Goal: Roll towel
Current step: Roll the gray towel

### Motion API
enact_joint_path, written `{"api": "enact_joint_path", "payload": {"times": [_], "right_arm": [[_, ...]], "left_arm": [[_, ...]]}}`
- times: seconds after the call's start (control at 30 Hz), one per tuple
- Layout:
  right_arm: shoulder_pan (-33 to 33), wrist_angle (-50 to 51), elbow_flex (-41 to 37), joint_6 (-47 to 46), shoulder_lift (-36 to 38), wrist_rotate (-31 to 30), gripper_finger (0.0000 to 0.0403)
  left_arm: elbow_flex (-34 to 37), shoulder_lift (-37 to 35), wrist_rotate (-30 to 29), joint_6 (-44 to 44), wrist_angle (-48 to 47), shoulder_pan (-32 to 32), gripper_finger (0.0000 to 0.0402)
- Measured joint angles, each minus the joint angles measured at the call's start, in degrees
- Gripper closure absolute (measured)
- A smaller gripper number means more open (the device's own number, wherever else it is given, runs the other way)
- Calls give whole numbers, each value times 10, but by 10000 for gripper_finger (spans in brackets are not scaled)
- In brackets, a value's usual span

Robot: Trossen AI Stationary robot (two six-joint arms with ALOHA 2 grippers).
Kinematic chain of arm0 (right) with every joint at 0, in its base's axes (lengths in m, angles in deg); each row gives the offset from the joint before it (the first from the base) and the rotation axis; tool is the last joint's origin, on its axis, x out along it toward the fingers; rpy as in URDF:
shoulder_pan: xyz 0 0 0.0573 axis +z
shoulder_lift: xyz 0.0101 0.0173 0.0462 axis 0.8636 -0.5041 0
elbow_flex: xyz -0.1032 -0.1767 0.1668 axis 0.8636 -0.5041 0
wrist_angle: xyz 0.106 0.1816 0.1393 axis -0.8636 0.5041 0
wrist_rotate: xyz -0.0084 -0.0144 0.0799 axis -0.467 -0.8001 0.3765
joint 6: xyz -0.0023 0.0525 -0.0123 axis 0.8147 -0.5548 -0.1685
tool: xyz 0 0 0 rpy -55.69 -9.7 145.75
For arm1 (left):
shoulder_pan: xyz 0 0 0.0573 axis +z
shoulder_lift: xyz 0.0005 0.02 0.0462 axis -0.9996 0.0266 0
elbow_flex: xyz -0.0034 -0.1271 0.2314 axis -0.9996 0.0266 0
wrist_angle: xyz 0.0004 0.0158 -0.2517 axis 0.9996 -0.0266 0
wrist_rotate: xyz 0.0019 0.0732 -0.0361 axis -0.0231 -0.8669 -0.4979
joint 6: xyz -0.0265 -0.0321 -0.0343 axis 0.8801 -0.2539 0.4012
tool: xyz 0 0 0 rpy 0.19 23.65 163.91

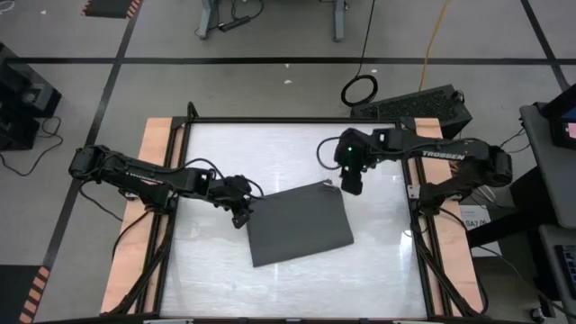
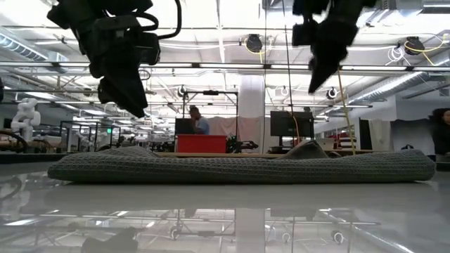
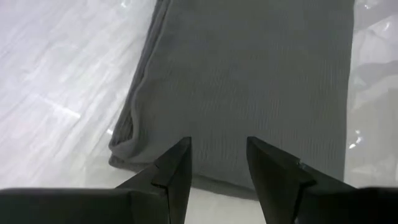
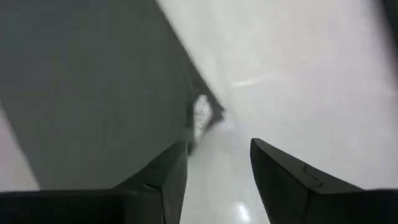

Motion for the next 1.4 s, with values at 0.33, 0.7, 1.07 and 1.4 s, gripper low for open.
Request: {"api": "enact_joint_path", "payload": {"times": [0.33, 0.7, 1.07, 1.4], "right_arm": [[-24, -231, -217, -43, 24, 136, 175], [-23, -321, -249, -36, -54, 97, 233], [-22, -330, -206, -19, -73, 79, 383], [-31, -340, -202, 5, -73, 57, 394]], "left_arm": [[0, 0, -5, 65, -10, -23, 245], [50, 0, -32, 96, -44, -21, 245], [130, 4, -25, 36, 56, -21, 245], [143, 11, -34, -54, 90, -5, 245]]}}
